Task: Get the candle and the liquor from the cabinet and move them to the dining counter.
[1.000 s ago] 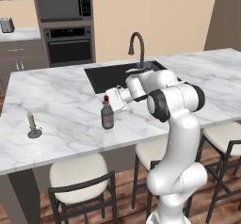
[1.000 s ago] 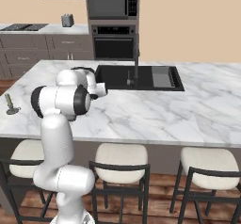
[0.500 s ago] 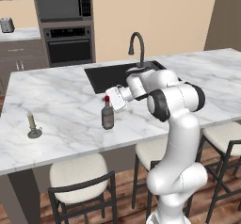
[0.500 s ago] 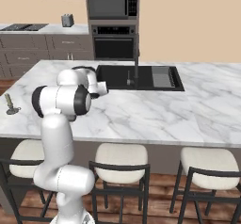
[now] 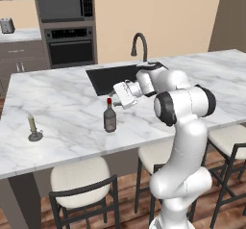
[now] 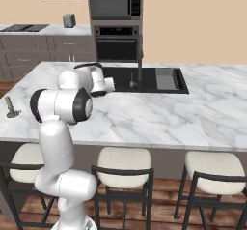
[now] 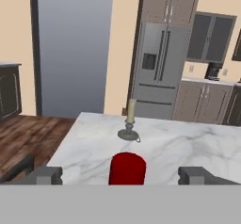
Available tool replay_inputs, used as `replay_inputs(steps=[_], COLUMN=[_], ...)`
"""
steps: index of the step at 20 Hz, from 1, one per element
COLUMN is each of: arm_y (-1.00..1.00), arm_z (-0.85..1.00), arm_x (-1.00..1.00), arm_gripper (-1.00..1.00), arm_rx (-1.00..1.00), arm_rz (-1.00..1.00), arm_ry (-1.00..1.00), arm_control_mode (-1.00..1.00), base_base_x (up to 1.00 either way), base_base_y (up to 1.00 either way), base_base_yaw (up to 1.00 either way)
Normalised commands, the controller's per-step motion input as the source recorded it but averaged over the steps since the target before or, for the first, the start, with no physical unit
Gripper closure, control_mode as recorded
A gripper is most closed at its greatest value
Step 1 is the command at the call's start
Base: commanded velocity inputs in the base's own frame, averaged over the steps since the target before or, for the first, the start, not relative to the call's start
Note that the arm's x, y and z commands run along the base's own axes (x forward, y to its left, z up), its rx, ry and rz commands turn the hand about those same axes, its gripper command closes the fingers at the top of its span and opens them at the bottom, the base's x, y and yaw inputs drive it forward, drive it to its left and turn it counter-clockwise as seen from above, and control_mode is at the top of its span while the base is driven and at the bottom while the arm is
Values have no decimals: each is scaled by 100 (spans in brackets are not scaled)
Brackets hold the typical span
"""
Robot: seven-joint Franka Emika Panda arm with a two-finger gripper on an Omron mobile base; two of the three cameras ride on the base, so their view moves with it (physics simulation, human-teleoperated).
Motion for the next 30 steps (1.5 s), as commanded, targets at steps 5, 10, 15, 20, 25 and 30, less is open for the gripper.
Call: replay_inputs(steps=[5, 10, 15, 20, 25, 30], arm_y=[-12, 1, 7, 19, 41, 61], arm_z=[42, 31, 36, 34, 25, 16], arm_x=[-29, -75, -98, -100, -100, -95], arm_gripper=[-100, -100, -100, -100, -100, -100], arm_rx=[0, 0, 0, -2, -7, -12], arm_rz=[0, -4, -6, -7, -4, 0], arm_ry=[0, 0, 0, 0, 0, 0], arm_control_mode=[-100, -100, -100, -100, -100, -100], base_base_x=[0, 0, 0, 0, 0, 0], base_base_y=[0, 0, 0, 0, 0, 0], base_base_yaw=[0, 0, 0, 0, 0, 0])
